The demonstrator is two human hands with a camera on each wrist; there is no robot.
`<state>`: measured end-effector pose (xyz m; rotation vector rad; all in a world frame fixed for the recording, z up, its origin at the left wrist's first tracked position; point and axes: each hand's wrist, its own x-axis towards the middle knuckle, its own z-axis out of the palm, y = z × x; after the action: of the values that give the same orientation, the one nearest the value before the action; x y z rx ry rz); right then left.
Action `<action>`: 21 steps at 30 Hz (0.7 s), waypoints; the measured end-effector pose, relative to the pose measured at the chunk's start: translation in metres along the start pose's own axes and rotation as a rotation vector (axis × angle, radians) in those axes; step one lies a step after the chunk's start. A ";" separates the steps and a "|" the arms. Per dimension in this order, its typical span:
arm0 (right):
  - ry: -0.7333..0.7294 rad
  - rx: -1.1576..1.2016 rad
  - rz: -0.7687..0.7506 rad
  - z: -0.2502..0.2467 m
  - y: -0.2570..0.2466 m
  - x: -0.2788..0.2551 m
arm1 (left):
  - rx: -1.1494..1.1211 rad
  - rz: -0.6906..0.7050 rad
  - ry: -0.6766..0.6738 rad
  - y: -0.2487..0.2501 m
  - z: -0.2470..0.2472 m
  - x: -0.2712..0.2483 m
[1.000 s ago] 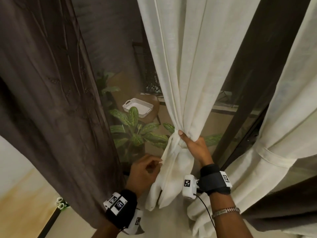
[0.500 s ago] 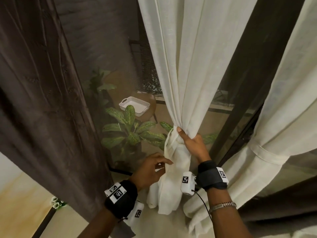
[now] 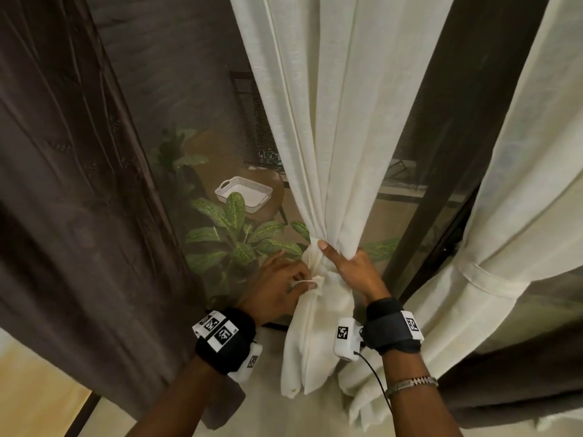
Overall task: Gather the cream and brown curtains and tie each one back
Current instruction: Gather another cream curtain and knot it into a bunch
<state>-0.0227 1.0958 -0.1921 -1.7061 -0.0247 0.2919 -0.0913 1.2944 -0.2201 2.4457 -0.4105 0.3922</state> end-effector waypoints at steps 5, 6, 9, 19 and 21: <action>-0.014 0.006 0.020 -0.001 -0.001 -0.002 | 0.021 -0.004 0.019 -0.001 0.000 0.005; -0.016 0.003 0.018 -0.001 0.000 -0.002 | 0.028 -0.005 0.019 0.000 0.000 0.006; -0.011 -0.011 0.002 -0.002 0.000 -0.004 | 0.049 0.005 0.048 0.001 0.002 0.007; -0.024 0.010 -0.017 -0.004 -0.001 -0.005 | 0.050 0.021 0.285 0.011 -0.004 -0.005; -0.025 -0.010 -0.018 -0.002 0.001 -0.004 | 0.046 0.004 0.305 0.013 -0.005 -0.002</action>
<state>-0.0262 1.0930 -0.1919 -1.7114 -0.0606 0.3002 -0.0989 1.2881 -0.2106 2.3772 -0.2778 0.7703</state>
